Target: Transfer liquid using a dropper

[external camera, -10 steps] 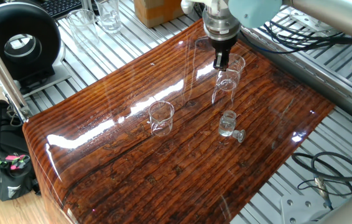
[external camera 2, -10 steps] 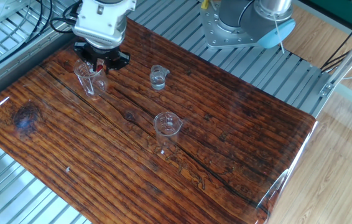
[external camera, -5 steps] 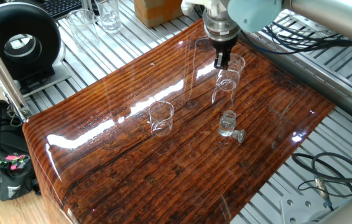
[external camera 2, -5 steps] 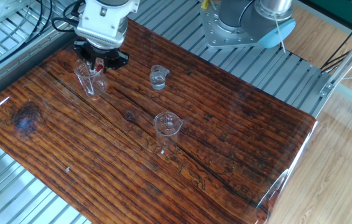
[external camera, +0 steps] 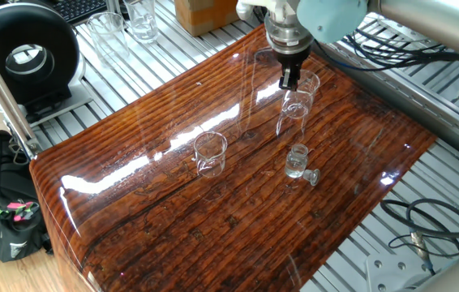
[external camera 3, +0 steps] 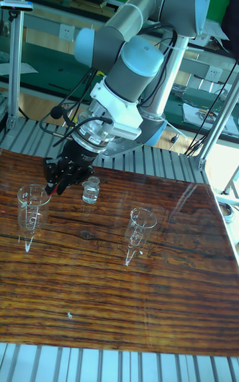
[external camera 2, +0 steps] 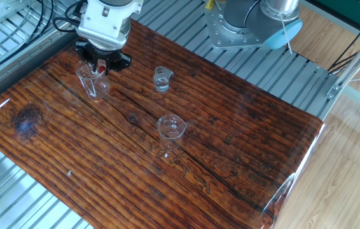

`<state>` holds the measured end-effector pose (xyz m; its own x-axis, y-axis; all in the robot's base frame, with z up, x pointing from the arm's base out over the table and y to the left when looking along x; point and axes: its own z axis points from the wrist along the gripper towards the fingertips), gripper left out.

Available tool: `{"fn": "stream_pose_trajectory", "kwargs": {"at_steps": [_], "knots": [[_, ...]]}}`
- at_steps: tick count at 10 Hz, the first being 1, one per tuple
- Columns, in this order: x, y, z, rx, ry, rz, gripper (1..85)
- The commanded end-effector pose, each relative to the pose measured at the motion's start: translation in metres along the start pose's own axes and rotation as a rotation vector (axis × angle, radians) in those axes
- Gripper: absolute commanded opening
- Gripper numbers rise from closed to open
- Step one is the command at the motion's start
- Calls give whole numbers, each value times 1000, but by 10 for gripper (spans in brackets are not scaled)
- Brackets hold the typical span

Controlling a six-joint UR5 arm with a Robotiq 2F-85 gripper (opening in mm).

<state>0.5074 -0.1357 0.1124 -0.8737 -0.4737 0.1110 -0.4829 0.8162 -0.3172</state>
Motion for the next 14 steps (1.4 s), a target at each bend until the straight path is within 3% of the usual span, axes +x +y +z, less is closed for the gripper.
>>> {"fn": "stream_pose_trajectory", "kwargs": {"at_steps": [1, 10, 14], "knots": [[-1, 0, 2, 5, -3, 20, 303], [0, -4, 8, 44, -19, 29, 303], [-3, -1, 6, 36, -23, 37, 297]]}}
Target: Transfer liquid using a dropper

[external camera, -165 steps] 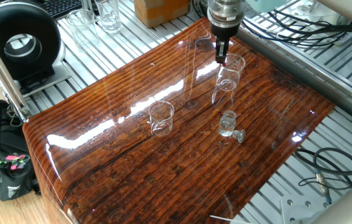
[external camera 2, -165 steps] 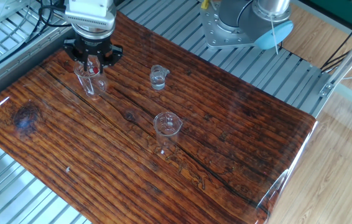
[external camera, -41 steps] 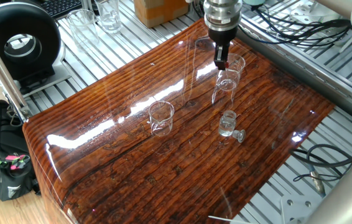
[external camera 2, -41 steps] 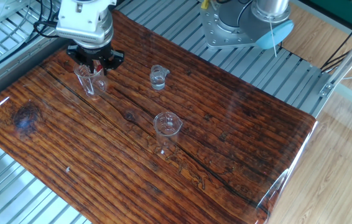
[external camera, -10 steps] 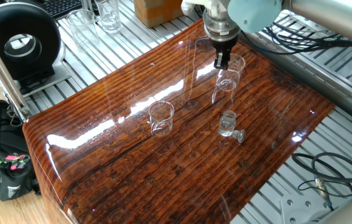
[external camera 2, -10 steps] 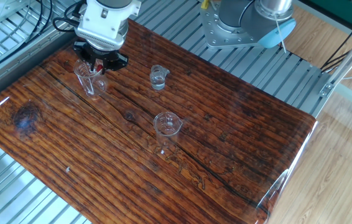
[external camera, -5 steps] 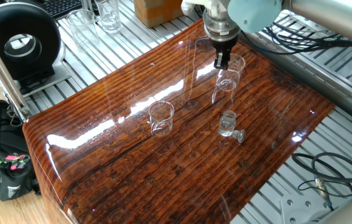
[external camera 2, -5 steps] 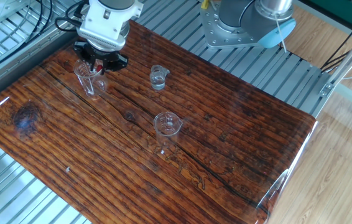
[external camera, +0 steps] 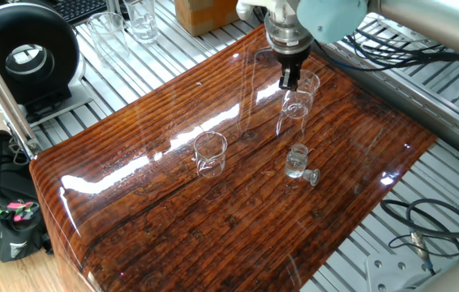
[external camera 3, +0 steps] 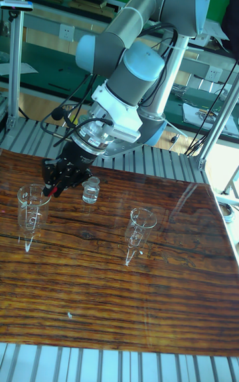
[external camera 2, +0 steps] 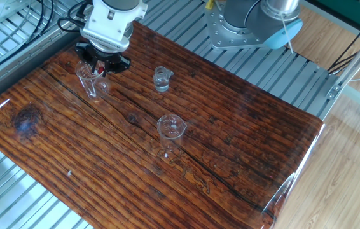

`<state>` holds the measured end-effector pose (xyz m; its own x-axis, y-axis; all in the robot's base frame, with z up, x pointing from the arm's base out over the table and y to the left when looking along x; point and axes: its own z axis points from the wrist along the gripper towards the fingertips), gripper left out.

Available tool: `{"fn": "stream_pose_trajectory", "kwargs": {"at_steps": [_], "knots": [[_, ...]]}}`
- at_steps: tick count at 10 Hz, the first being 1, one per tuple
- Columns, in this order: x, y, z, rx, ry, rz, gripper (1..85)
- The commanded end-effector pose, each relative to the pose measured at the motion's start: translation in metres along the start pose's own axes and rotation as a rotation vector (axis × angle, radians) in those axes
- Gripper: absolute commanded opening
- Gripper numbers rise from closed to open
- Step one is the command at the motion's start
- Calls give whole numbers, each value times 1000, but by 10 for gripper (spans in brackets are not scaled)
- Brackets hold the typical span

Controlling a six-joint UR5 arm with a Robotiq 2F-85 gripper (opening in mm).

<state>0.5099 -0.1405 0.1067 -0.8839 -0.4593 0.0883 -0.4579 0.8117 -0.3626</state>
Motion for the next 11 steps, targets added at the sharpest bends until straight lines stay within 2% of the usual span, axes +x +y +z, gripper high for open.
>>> {"fn": "stream_pose_trajectory", "kwargs": {"at_steps": [1, 11], "knots": [[-4, 3, -2, -12, -9, 13, 297], [-3, 4, -5, -10, 0, 14, 270]]}}
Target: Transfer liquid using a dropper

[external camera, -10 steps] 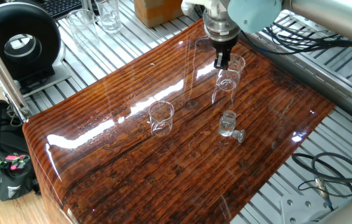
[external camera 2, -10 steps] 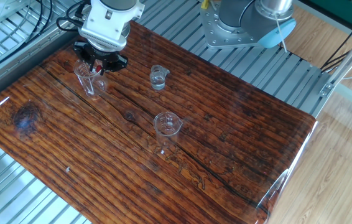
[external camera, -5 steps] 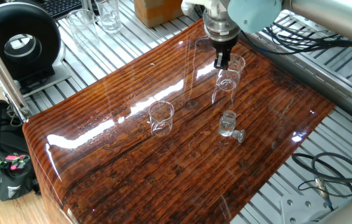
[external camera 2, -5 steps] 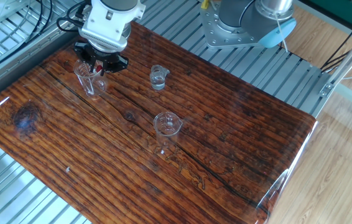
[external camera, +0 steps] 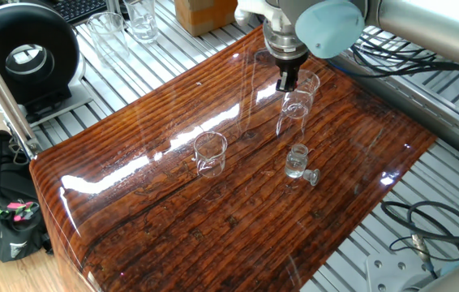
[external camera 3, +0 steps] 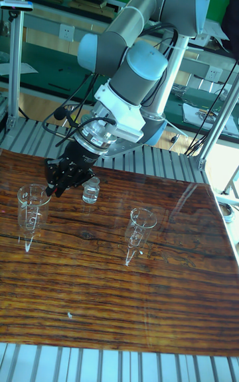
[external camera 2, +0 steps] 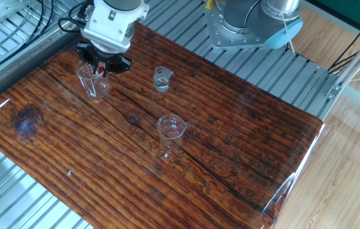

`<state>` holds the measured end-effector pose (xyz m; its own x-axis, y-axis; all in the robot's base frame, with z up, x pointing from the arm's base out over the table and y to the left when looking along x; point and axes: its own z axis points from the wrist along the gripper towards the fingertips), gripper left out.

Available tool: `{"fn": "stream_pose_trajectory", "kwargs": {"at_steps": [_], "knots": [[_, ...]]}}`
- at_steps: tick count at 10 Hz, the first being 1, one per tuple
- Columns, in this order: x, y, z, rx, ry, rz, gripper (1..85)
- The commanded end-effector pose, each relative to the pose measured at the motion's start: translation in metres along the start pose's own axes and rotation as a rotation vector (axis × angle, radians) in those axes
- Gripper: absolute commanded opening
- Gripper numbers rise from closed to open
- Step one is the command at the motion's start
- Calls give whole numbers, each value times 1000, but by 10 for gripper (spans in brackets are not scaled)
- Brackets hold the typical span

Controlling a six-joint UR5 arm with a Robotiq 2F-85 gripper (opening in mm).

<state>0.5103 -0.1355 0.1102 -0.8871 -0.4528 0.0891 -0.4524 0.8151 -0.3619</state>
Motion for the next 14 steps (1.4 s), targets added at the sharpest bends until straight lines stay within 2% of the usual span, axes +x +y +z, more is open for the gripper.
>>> {"fn": "stream_pose_trajectory", "kwargs": {"at_steps": [1, 7, 9, 11, 14], "knots": [[-1, 1, 0, -7, -3, 8, 270], [-1, 2, 3, -7, -3, 14, 267], [-1, 2, 4, -8, -2, 17, 237], [0, 2, 4, -6, 1, 24, 170], [1, -2, 4, 7, 6, 26, 160]]}}
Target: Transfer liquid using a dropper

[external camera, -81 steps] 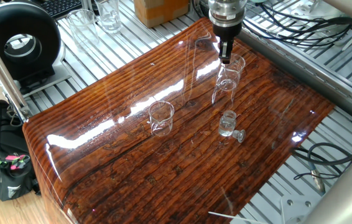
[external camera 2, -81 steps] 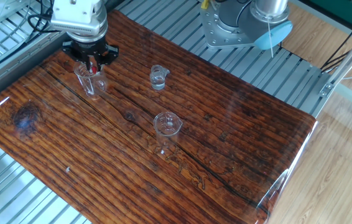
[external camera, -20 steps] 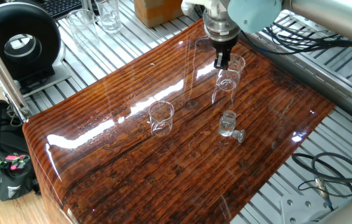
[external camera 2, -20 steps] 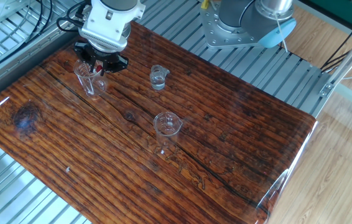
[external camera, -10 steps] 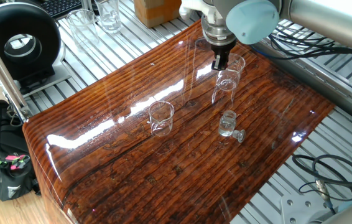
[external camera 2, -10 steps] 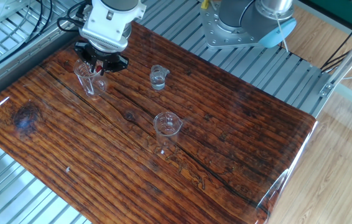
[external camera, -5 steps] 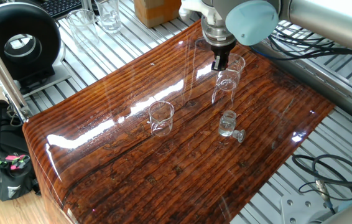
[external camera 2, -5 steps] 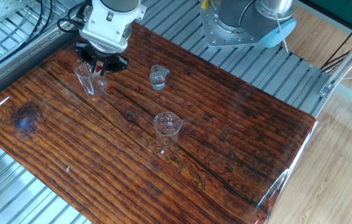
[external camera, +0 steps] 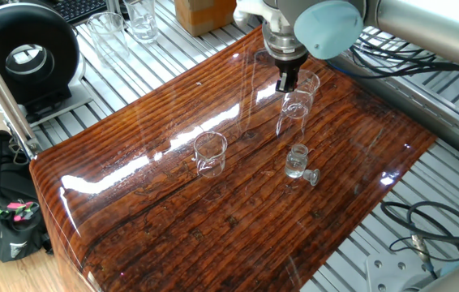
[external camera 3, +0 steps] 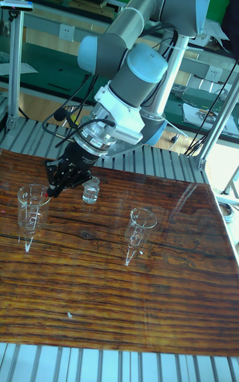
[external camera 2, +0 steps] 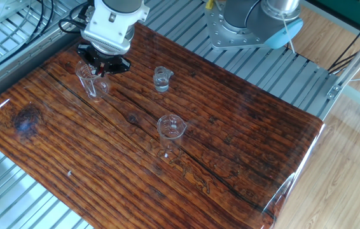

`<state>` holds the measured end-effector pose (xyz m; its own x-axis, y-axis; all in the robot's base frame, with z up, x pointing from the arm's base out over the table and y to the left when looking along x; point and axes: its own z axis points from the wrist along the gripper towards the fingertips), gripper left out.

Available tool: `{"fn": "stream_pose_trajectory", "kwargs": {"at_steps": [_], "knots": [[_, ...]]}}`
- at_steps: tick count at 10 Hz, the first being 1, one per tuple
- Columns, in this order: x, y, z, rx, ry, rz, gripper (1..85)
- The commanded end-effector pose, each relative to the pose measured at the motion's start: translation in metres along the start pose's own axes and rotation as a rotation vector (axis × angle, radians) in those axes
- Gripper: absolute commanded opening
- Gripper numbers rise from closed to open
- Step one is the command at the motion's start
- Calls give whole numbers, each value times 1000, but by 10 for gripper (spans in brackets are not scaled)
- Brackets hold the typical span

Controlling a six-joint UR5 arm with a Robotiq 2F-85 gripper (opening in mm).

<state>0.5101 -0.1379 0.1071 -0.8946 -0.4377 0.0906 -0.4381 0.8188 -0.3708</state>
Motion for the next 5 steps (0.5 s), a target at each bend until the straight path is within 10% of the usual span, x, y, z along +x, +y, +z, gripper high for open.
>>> {"fn": "stream_pose_trajectory", "kwargs": {"at_steps": [1, 5], "knots": [[0, -2, 0, 2, -2, 12, 150], [1, -3, -1, 5, -1, 23, 80]]}}
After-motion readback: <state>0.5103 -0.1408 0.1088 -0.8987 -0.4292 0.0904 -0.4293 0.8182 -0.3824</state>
